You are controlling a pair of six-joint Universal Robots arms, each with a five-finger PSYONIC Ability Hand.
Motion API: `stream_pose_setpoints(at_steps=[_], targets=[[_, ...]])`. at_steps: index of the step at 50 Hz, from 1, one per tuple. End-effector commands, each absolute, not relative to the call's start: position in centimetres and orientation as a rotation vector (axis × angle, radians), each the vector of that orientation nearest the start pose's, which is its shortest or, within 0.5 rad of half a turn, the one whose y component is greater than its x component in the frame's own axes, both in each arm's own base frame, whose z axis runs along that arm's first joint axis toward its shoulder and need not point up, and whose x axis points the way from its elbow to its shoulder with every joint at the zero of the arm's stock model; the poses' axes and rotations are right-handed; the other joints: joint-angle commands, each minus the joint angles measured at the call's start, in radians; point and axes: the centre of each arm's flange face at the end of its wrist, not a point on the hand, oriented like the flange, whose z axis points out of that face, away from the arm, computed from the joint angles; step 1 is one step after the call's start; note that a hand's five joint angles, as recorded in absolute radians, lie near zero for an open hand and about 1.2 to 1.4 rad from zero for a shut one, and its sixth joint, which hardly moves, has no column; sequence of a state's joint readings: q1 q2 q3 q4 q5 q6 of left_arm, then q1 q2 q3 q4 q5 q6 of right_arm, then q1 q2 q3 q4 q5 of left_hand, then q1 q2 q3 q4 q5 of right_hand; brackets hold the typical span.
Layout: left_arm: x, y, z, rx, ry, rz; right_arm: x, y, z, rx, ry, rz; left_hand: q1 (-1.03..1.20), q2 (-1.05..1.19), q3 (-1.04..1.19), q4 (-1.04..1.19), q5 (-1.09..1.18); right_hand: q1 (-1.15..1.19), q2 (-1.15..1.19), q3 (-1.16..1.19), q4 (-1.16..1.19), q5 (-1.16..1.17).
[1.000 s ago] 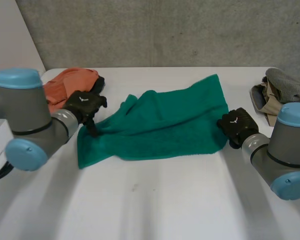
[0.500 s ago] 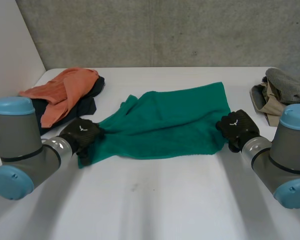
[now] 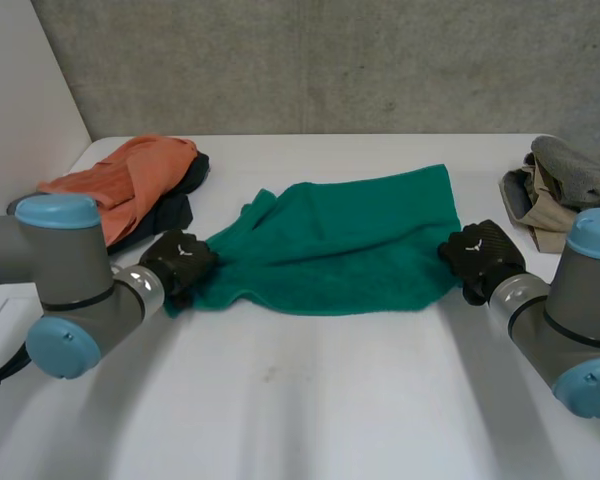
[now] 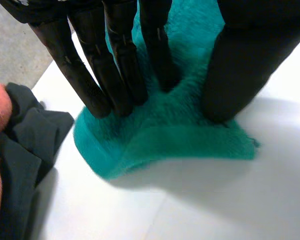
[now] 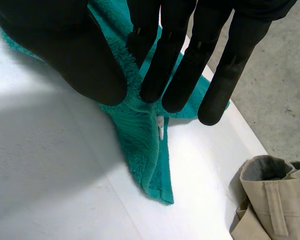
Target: Fold the laundry.
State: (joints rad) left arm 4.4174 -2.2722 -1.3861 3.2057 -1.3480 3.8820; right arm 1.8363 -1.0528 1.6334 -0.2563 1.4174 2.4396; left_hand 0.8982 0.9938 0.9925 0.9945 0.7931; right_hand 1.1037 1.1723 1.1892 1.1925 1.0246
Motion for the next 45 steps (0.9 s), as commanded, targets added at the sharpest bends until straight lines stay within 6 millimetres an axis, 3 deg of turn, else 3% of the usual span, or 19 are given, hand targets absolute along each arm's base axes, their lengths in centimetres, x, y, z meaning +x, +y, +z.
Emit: stream_pose_setpoints(at_steps=[1, 5, 10, 13, 17, 20, 22, 26, 32, 37, 40, 44, 45], targets=[[-26.4, -32.6, 12.4, 1.436, 2.141, -1.708, 23.3, -30.7, 13.8, -1.365, 2.286, -1.904, 0.252, 0.156, 0.158, 0.156, 0.182, 0.293, 0.224, 0.207, 0.204, 0.197], [-26.6, -32.4, 12.8, 1.427, 2.145, -1.73, 23.3, -30.5, 13.7, -1.367, 2.286, -1.9, 0.249, 0.153, 0.155, 0.153, 0.179, 0.293, 0.224, 0.207, 0.204, 0.197], [-26.8, -32.4, 13.1, 1.402, 2.159, -1.76, 23.4, -30.5, 13.7, -1.368, 2.284, -1.899, 0.497, 0.402, 0.403, 0.401, 0.428, 0.293, 0.224, 0.207, 0.204, 0.197], [-26.7, -32.6, 13.3, 1.379, 2.163, -1.767, 23.4, -30.6, 13.8, -1.366, 2.283, -1.906, 0.498, 0.403, 0.404, 0.402, 0.429, 0.293, 0.224, 0.207, 0.204, 0.197], [-26.2, -32.1, 15.0, 1.324, 2.185, -1.777, 23.1, -30.7, 14.9, -1.357, 2.29, -1.923, 0.498, 0.403, 0.404, 0.402, 0.429, 0.293, 0.224, 0.207, 0.204, 0.197], [-25.7, -30.5, 17.9, 1.287, 2.217, -1.807, 22.4, -30.2, 17.1, -1.357, 2.304, -1.916, 0.498, 0.403, 0.404, 0.402, 0.429, 0.293, 0.224, 0.207, 0.204, 0.197], [-25.1, -29.0, 21.0, 1.241, 2.227, -1.851, 21.7, -29.7, 19.3, -1.42, 2.322, -1.885, 0.498, 0.403, 0.404, 0.402, 0.429, 0.293, 0.224, 0.207, 0.204, 0.197], [-24.0, -25.8, 24.9, 1.199, 2.304, -1.847, 19.7, -28.6, 21.9, -1.6, 2.421, -1.663, 0.498, 0.403, 0.404, 0.402, 0.429, 0.293, 0.224, 0.207, 0.204, 0.197], [-22.7, -23.6, 23.8, 1.246, 2.582, -1.554, 18.7, -26.2, 23.1, -1.83, 2.442, -1.258, 0.498, 0.403, 0.404, 0.402, 0.429, 0.293, 0.224, 0.207, 0.204, 0.197], [-22.1, -26.5, 19.4, 1.3, 2.635, -1.396, 18.7, -27.2, 20.5, -1.946, 2.424, -1.083, 0.498, 0.403, 0.404, 0.402, 0.429, 0.293, 0.224, 0.207, 0.204, 0.197], [-22.2, -28.2, 18.0, 1.305, 2.6, -1.394, 19.0, -28.2, 19.4, -1.966, 2.428, -1.096, 0.498, 0.403, 0.404, 0.402, 0.429, 0.293, 0.224, 0.207, 0.204, 0.197], [-23.5, -31.2, 18.0, 1.277, 2.523, -1.49, 20.2, -30.9, 19.3, -1.972, 2.421, -1.318, 0.498, 0.403, 0.404, 0.402, 0.429, 0.293, 0.224, 0.207, 0.204, 0.197], [-24.1, -32.5, 19.2, 1.254, 2.463, -1.59, 20.8, -32.5, 20.2, -1.937, 2.414, -1.492, 0.498, 0.403, 0.404, 0.402, 0.429, 0.293, 0.224, 0.207, 0.204, 0.197]])
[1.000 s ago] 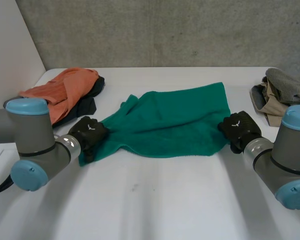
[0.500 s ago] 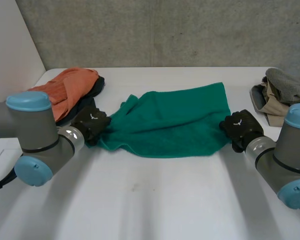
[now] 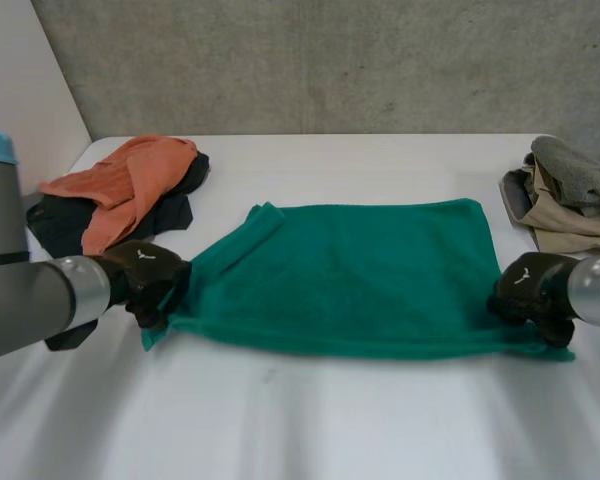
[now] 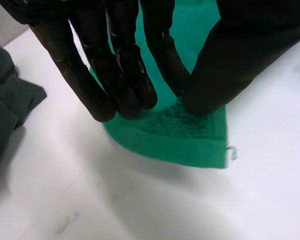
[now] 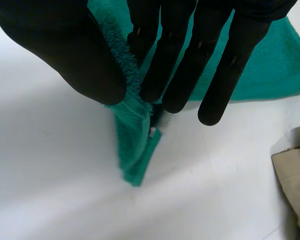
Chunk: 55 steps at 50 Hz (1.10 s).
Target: Fold the laundry.
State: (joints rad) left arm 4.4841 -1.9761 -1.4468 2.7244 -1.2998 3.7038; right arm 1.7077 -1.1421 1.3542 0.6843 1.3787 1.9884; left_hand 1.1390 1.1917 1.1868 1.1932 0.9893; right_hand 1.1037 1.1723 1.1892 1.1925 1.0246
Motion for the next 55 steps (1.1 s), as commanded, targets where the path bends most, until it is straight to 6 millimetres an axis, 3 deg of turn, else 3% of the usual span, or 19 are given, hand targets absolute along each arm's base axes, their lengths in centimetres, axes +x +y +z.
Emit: stream_pose_setpoints(at_steps=[1, 3, 4, 7, 8, 10, 11, 12, 13, 16, 22, 29, 30, 31, 33, 34, 38, 45, 55], targets=[[-24.4, -33.3, 20.4, 1.233, 2.417, -1.663, 21.2, -33.4, 20.9, -1.9, 2.407, -1.599, 0.257, 0.205, 0.209, 0.203, 0.232, 0.293, 0.224, 0.207, 0.204, 0.197], [-25.0, -34.7, 23.2, 1.174, 2.314, -1.83, 21.9, -35.0, 22.9, -1.806, 2.374, -1.84, 0.257, 0.205, 0.209, 0.203, 0.232, 0.293, 0.224, 0.207, 0.204, 0.197], [-25.5, -35.8, 26.7, 1.096, 2.185, -2.018, 22.4, -36.6, 25.5, -1.664, 2.315, -2.103, 0.257, 0.205, 0.209, 0.203, 0.232, 0.293, 0.224, 0.207, 0.204, 0.197], [-25.6, -36.9, 32.6, 0.943, 1.951, -2.299, 23.0, -38.6, 29.9, -1.377, 2.146, -2.497, 0.257, 0.205, 0.209, 0.203, 0.232, 0.293, 0.224, 0.207, 0.204, 0.197], [-25.6, -37.2, 36.3, 0.831, 1.794, -2.466, 23.1, -39.4, 32.7, -1.169, 2.002, -2.706, 0.257, 0.205, 0.209, 0.203, 0.232, 0.293, 0.224, 0.207, 0.204, 0.197], [-25.4, -37.3, 39.5, 0.72, 1.643, -2.606, 23.0, -39.8, 35.4, -0.982, 1.821, -2.882, 0.257, 0.205, 0.209, 0.203, 0.232, 0.293, 0.224, 0.207, 0.204, 0.197], [-25.1, -37.3, 42.1, 0.619, 1.513, -2.721, 23.1, -39.9, 36.6, -0.901, 1.725, -2.952, 0.257, 0.205, 0.209, 0.203, 0.232, 0.293, 0.224, 0.207, 0.204, 0.197], [-25.1, -37.3, 43.1, 0.585, 1.451, -2.763, 23.1, -39.9, 38.7, -0.774, 1.546, -3.063, 0.257, 0.205, 0.209, 0.203, 0.232, 0.293, 0.224, 0.207, 0.204, 0.197], [-25.0, -37.3, 43.9, 0.549, 1.407, -2.797, 23.1, -39.8, 39.5, -0.736, 1.473, -3.103, 0.257, 0.205, 0.209, 0.203, 0.232, 0.293, 0.224, 0.207, 0.204, 0.197], [-24.5, -37.2, 45.1, 0.497, 1.376, -2.812, 23.1, -39.8, 40.0, -0.736, 1.401, -3.145, 0.257, 0.205, 0.209, 0.203, 0.232, 0.293, 0.224, 0.207, 0.204, 0.197], [-23.3, -38.0, 42.5, 0.513, 1.581, -2.676, 23.7, -39.6, 37.8, -0.884, 1.516, -3.009, 0.257, 0.205, 0.209, 0.203, 0.232, 0.293, 0.224, 0.207, 0.204, 0.197], [-24.2, -38.4, 34.2, 0.677, 1.954, -2.445, 24.1, -38.3, 32.2, -1.089, 1.797, -2.694, 0.257, 0.205, 0.209, 0.203, 0.232, 0.293, 0.224, 0.207, 0.204, 0.197], [-24.5, -38.2, 33.2, 0.7, 1.994, -2.422, 24.4, -37.9, 31.7, -1.119, 1.81, -2.658, 0.173, 0.121, 0.126, 0.119, 0.148, 0.293, 0.224, 0.207, 0.204, 0.197], [-25.1, -37.9, 31.3, 0.742, 2.07, -2.376, 25.0, -37.2, 30.8, -1.172, 1.823, -2.599, -0.42, -0.473, -0.468, -0.475, -0.445, 0.293, 0.224, 0.207, 0.204, 0.197], [-25.9, -37.4, 29.4, 0.779, 2.136, -2.336, 25.5, -36.6, 30.5, -1.209, 1.82, -2.57, -0.848, -0.9, -0.895, -0.902, -0.872, 0.293, 0.224, 0.207, 0.204, 0.197], [-26.5, -37.2, 27.6, 0.803, 2.19, -2.302, 25.7, -36.3, 30.5, -1.221, 1.814, -2.564, -0.855, -0.908, -0.903, -0.909, -0.88, 0.293, 0.224, 0.207, 0.204, 0.197], [-28.4, -36.3, 24.9, 0.83, 2.294, -2.273, 26.9, -34.7, 31.6, -1.248, 1.774, -2.573, -0.87, -0.922, -0.917, -0.924, -0.895, 0.293, 0.224, 0.207, 0.204, 0.197], [-30.4, -35.7, 22.8, 0.753, 2.465, -2.259, 28.3, -31.9, 34.6, -1.255, 1.703, -2.581, -0.899, -0.952, -0.947, -0.953, -0.924, 0.293, 0.224, 0.207, 0.204, 0.197], [-33.8, -33.5, 20.2, 0.823, 2.645, -2.163, 30.3, -25.2, 40.4, -1.222, 1.497, -2.596, -0.955, -1.008, -1.003, -1.009, -0.98, 0.293, 0.224, 0.207, 0.204, 0.197]])
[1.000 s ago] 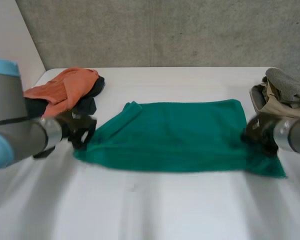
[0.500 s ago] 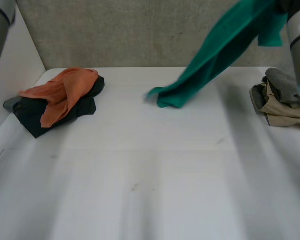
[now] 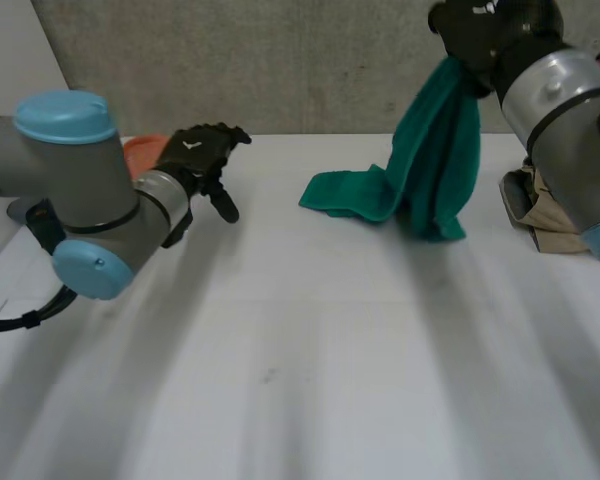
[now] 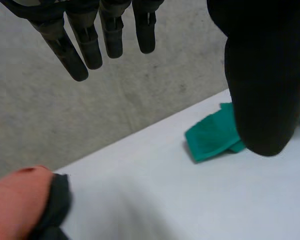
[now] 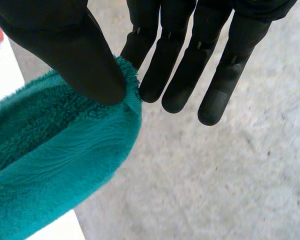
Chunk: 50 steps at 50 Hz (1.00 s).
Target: Fold the laundry.
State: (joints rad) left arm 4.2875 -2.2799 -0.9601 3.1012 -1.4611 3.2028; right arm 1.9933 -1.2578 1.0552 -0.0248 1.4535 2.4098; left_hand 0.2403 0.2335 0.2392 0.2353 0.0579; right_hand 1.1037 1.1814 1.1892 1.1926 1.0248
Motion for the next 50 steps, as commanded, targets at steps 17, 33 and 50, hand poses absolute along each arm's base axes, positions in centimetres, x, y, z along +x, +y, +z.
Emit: stream_pose_setpoints(at_steps=[17, 33, 50], targets=[[-37.7, -30.8, 18.5, 0.811, 2.72, -2.128, 31.2, -14.4, 45.9, -1.182, 1.213, -2.566, -0.059, -0.052, -0.058, -0.054, -0.051, 0.293, 0.215, 0.207, 0.204, 0.197], [-28.5, -34.1, 26.9, 0.569, 2.44, -2.231, 27.2, -21.8, 44.1, -1.091, 1.525, -2.644, 1.156, 1.163, 1.157, 1.161, 1.164, 0.293, 0.215, 0.207, 0.204, 0.197], [-20.6, -31.7, 33.6, 0.922, 2.116, -2.231, 22.6, -33.3, 30.2, -1.166, 2.169, -2.219, 1.156, 1.163, 1.157, 1.161, 1.164, 0.293, 0.215, 0.207, 0.204, 0.197]])
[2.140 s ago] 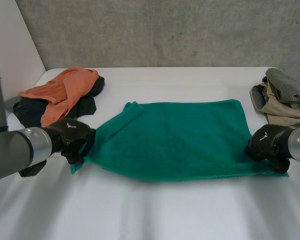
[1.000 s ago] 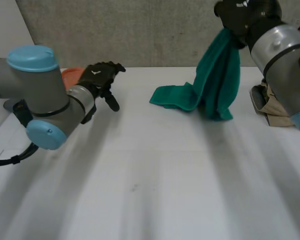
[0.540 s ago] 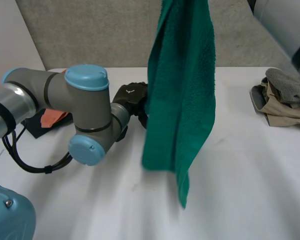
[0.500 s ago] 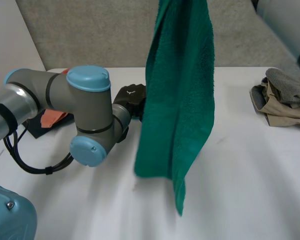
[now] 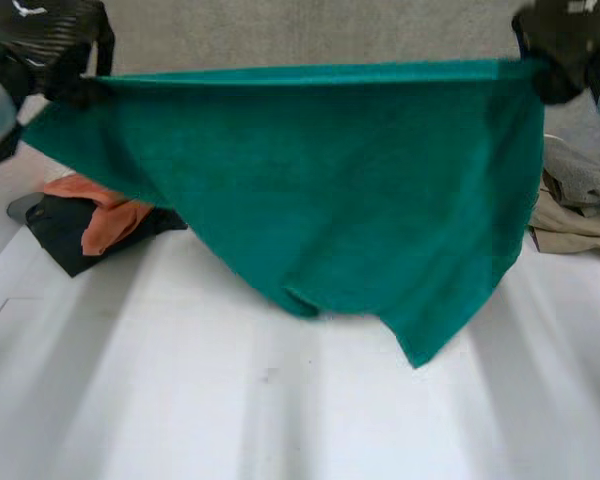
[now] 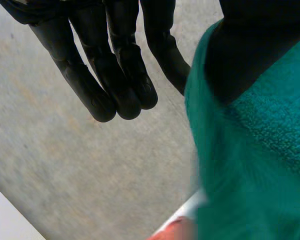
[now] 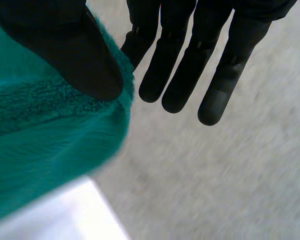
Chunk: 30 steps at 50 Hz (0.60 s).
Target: Fold the laundry.
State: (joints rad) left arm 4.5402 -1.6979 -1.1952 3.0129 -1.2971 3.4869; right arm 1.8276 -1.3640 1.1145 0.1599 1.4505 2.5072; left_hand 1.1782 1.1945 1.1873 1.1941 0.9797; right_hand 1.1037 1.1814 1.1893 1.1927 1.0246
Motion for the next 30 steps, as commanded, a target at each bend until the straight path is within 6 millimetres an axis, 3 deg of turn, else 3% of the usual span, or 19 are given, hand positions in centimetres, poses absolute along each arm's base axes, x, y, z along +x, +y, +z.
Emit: stream_pose_setpoints(at_steps=[1, 6, 9, 11, 15, 16, 18, 19, 20, 23, 24, 27, 30], targets=[[-20.9, -32.7, 31.7, 0.947, 2.174, -2.164, 23.0, -33.7, 28.4, -1.183, 2.201, -2.159, 0.218, 0.202, 0.209, 0.202, 0.242, 0.293, 0.215, 0.207, 0.204, 0.197], [-22.2, -36.5, 26.1, 1.002, 2.244, -1.997, 24.9, -35.3, 24.4, -1.213, 2.192, -2.109, 0.218, 0.202, 0.209, 0.202, 0.242, 0.293, 0.215, 0.207, 0.204, 0.197], [-23.1, -39.4, 23.6, 0.982, 2.2, -1.956, 26.0, -37.4, 23.0, -1.171, 2.154, -2.213, 0.218, 0.202, 0.209, 0.202, 0.242, 0.293, 0.215, 0.207, 0.204, 0.197], [-23.8, -40.8, 23.4, 0.966, 2.154, -1.975, 26.5, -38.7, 22.6, -1.139, 2.123, -2.3, 0.218, 0.202, 0.209, 0.202, 0.242, 0.293, 0.215, 0.207, 0.204, 0.197], [-25.5, -43.3, 26.9, 0.905, 1.93, -2.172, 27.2, -42.4, 24.5, -0.967, 1.953, -2.622, 0.218, 0.202, 0.209, 0.202, 0.242, 0.293, 0.215, 0.207, 0.204, 0.197], [-25.9, -44.0, 29.5, 0.856, 1.794, -2.289, 27.4, -43.5, 26.3, -0.887, 1.841, -2.763, 0.218, 0.202, 0.209, 0.202, 0.242, 0.293, 0.215, 0.207, 0.204, 0.197], [-26.1, -44.5, 32.4, 0.793, 1.634, -2.407, 27.4, -44.4, 28.5, -0.806, 1.721, -2.893, 0.218, 0.202, 0.209, 0.202, 0.242, 0.293, 0.215, 0.207, 0.204, 0.197], [-26.0, -44.6, 34.2, 0.758, 1.545, -2.467, 27.4, -44.5, 29.6, -0.775, 1.661, -2.945, 0.218, 0.202, 0.209, 0.202, 0.242, 0.293, 0.215, 0.207, 0.204, 0.197], [-25.9, -44.5, 37.2, 0.695, 1.384, -2.568, 27.4, -44.7, 31.8, -0.699, 1.534, -3.039, 0.218, 0.202, 0.209, 0.202, 0.242, 0.293, 0.215, 0.207, 0.204, 0.197], [-25.7, -43.8, 41.5, 0.59, 1.14, -2.719, 27.3, -44.3, 35.2, -0.592, 1.353, -3.139, 0.218, 0.202, 0.209, 0.202, 0.242, 0.293, 0.215, 0.207, 0.204, 0.197], [-25.7, -43.5, 42.2, 0.573, 1.109, -2.745, 27.3, -43.9, 36.9, -0.534, 1.262, -3.164, 0.218, 0.202, 0.209, 0.202, 0.242, 0.293, 0.215, 0.207, 0.204, 0.197], [-25.4, -42.7, 43.6, 0.539, 1.062, -2.815, 27.2, -43.1, 38.9, -0.483, 1.157, -3.147, 0.218, 0.202, 0.209, 0.202, 0.242, 0.293, 0.215, 0.207, 0.204, 0.197], [-25.1, -42.4, 43.2, 0.546, 1.126, -2.814, 27.5, -42.8, 38.9, -0.541, 1.156, -3.107, 0.218, 0.202, 0.209, 0.202, 0.242, 0.293, 0.215, 0.207, 0.204, 0.197]])
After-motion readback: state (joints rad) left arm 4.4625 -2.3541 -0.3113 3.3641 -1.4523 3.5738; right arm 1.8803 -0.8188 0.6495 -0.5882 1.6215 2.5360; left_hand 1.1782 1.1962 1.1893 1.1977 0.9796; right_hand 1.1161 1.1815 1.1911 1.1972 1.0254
